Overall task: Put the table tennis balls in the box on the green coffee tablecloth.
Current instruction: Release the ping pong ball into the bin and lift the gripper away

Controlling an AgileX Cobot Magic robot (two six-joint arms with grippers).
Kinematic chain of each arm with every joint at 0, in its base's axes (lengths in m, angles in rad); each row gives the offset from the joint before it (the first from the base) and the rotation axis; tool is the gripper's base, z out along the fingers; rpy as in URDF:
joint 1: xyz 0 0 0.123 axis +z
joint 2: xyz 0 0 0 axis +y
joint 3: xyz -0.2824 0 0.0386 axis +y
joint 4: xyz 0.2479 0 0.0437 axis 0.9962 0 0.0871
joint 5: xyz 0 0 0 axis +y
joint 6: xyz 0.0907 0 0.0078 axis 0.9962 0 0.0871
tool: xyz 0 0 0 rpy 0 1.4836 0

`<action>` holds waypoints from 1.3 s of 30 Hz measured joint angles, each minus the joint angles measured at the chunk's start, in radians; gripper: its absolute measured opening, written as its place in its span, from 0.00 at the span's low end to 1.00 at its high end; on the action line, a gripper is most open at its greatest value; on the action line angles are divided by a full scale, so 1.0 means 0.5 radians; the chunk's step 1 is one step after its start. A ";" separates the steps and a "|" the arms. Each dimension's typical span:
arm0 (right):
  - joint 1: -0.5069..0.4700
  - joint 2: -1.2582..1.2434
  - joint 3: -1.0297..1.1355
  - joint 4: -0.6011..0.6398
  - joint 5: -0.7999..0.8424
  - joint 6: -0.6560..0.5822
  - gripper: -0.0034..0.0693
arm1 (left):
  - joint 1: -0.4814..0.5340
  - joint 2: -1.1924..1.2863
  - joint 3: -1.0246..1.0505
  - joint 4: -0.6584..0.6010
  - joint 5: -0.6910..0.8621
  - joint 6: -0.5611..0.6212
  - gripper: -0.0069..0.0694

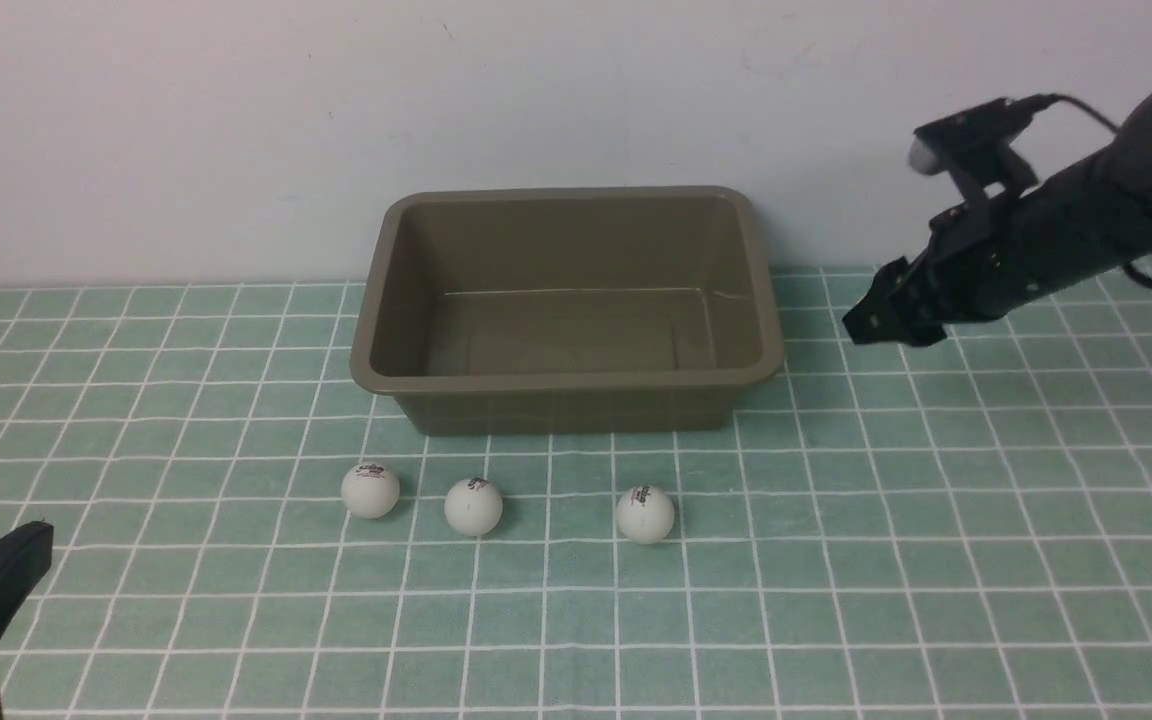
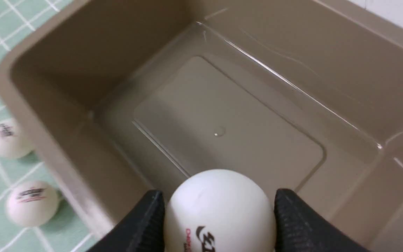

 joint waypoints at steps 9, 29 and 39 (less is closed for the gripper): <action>0.004 0.256 -0.063 -0.085 -0.077 0.000 0.54 | 0.000 0.000 0.000 0.000 0.021 0.000 0.77; -0.091 -0.599 -0.064 -0.457 0.035 0.239 0.76 | 0.000 0.000 0.000 0.000 -0.006 0.000 0.77; -0.104 -0.959 -0.064 -0.951 0.426 0.755 0.75 | 0.000 0.000 0.000 0.000 -0.018 0.000 0.77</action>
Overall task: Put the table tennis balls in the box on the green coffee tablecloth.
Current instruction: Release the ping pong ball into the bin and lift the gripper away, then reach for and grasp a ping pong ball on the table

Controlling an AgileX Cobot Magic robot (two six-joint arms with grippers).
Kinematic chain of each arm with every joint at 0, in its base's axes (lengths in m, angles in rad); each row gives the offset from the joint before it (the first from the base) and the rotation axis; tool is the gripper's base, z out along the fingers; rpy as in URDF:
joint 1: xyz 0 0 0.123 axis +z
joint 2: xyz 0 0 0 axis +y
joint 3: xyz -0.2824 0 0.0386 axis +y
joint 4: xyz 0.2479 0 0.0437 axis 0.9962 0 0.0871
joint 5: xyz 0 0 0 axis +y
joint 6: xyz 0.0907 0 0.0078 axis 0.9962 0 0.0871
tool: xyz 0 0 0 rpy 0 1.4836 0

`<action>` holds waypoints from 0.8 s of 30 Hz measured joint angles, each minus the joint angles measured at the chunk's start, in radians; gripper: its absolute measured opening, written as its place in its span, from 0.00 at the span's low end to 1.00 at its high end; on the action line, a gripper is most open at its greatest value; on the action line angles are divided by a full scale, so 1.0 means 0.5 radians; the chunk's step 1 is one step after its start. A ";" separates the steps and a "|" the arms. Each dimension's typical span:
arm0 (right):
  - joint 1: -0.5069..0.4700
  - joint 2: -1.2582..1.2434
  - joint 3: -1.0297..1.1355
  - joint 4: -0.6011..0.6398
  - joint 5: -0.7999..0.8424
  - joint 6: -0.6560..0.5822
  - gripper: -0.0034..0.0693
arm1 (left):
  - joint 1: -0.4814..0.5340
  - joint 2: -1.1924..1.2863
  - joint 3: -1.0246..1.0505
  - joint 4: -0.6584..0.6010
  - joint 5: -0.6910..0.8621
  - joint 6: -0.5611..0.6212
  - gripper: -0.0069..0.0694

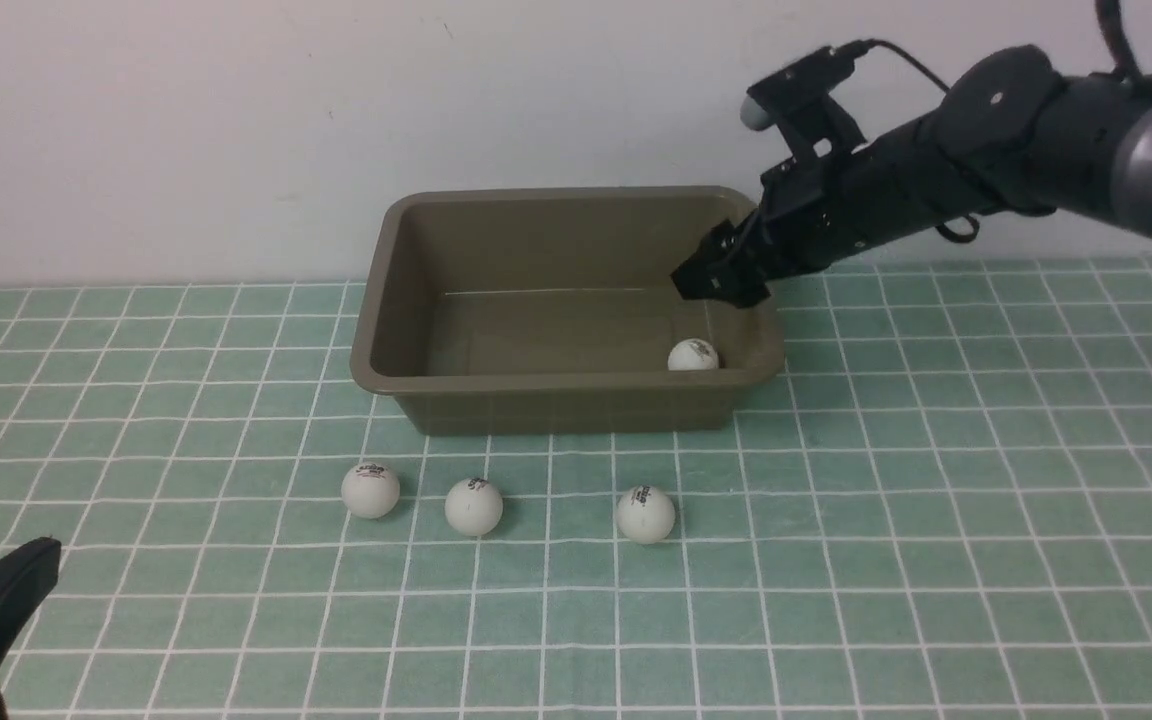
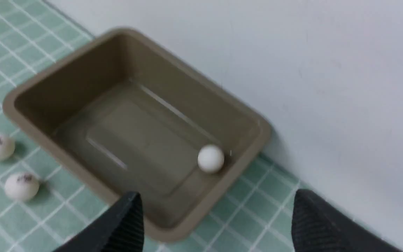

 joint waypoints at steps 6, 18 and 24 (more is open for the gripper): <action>-0.002 -0.066 0.000 -0.125 0.310 0.238 0.75 | 0.000 0.000 0.000 0.000 -0.019 0.000 0.77; 0.015 -0.062 0.086 0.044 0.438 0.286 0.75 | 0.000 0.000 0.000 0.000 -0.029 0.000 0.77; 0.219 -0.062 0.527 0.141 0.160 0.255 0.75 | 0.000 0.000 0.000 0.000 -0.029 0.000 0.77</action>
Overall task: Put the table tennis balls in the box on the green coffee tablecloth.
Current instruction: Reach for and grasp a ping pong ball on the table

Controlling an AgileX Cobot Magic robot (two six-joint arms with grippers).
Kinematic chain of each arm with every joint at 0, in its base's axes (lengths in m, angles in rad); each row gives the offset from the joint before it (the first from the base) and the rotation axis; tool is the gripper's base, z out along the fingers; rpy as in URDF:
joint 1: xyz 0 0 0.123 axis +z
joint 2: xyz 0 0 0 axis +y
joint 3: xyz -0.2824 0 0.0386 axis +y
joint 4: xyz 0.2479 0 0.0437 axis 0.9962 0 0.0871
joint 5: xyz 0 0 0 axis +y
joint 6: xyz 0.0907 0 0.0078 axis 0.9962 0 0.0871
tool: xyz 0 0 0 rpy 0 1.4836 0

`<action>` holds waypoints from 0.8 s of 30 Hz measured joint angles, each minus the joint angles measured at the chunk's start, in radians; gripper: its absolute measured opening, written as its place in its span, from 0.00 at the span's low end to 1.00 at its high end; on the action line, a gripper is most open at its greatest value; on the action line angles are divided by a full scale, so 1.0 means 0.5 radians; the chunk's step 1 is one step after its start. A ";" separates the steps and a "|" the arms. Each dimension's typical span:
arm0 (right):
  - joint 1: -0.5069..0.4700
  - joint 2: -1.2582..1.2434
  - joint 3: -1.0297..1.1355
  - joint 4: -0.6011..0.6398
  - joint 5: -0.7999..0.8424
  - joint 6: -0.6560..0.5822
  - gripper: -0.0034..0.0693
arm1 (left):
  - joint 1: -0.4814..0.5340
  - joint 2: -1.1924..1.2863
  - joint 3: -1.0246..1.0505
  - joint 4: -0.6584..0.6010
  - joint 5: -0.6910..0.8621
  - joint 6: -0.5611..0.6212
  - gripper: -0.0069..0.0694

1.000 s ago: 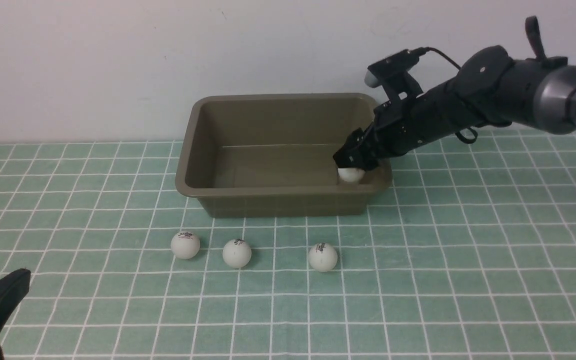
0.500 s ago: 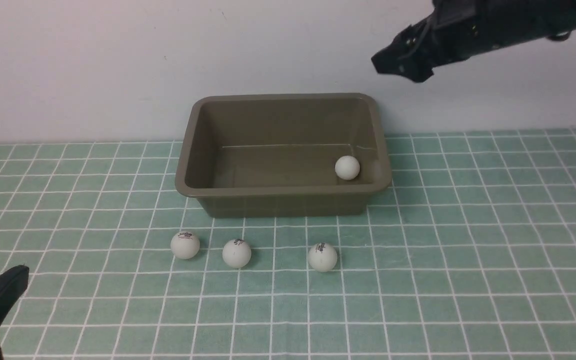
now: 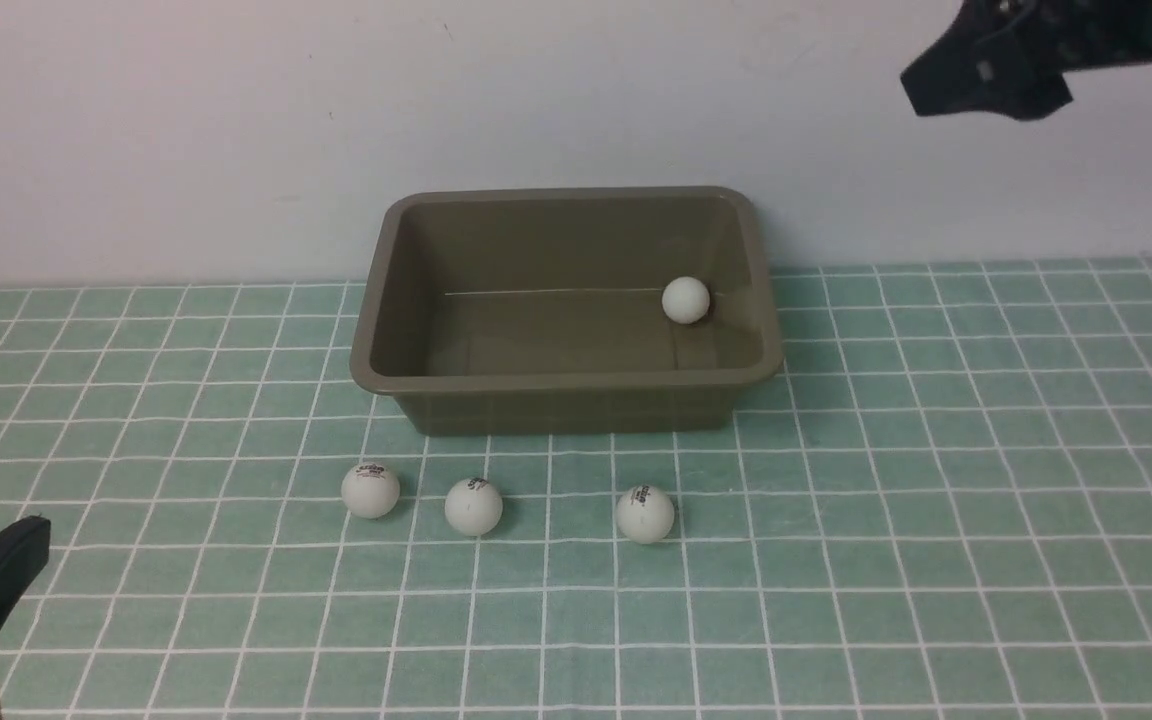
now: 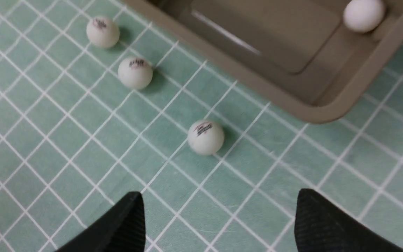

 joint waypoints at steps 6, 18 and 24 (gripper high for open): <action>0.183 0.000 0.349 0.005 -0.382 -0.005 0.75 | 0.000 0.000 0.000 0.000 0.000 0.000 0.77; 0.469 0.128 0.632 0.026 -0.980 0.250 0.75 | 0.000 0.000 0.000 0.000 0.018 0.000 0.77; 0.505 0.290 0.632 0.026 -1.184 0.373 0.75 | 0.000 0.000 0.000 0.000 0.059 0.000 0.77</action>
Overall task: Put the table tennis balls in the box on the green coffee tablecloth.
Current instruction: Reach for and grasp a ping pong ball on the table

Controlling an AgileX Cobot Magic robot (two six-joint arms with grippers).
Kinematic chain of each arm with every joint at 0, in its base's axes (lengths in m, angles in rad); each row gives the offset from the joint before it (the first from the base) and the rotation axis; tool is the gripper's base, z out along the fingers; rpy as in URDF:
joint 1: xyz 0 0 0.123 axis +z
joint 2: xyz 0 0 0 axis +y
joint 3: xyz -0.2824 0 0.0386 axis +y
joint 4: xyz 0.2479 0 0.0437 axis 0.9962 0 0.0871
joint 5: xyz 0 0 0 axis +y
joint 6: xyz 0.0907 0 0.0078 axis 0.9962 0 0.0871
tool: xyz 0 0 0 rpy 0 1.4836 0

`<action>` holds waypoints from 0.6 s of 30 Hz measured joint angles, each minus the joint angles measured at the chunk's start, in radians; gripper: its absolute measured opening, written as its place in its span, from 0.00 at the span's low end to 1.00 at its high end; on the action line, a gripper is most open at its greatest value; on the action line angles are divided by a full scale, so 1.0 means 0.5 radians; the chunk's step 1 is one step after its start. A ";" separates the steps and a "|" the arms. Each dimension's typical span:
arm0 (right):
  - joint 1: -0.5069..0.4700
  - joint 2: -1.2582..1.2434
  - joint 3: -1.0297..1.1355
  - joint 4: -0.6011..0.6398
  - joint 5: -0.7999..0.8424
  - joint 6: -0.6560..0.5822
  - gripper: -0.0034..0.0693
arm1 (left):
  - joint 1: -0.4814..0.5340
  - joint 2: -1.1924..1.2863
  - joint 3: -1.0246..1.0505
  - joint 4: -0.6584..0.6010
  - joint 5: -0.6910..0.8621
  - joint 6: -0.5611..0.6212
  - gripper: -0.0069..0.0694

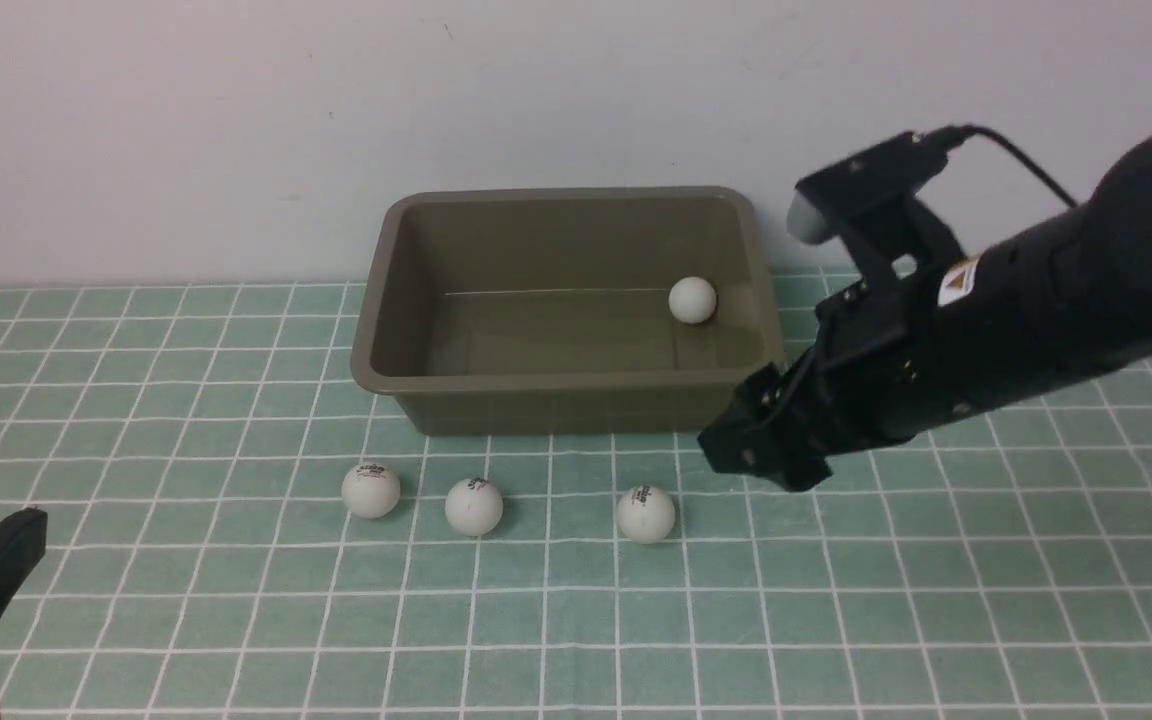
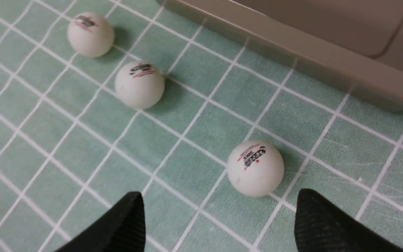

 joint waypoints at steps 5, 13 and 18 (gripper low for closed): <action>0.000 0.115 0.000 0.000 -0.081 0.043 0.75 | 0.000 0.000 0.000 0.000 0.009 0.000 0.77; 0.000 0.277 0.000 0.022 -0.189 0.058 0.75 | 0.000 0.000 0.000 0.000 0.020 0.000 0.77; 0.000 0.353 0.000 0.045 -0.289 0.038 0.75 | 0.000 0.000 0.000 0.000 0.036 -0.002 0.77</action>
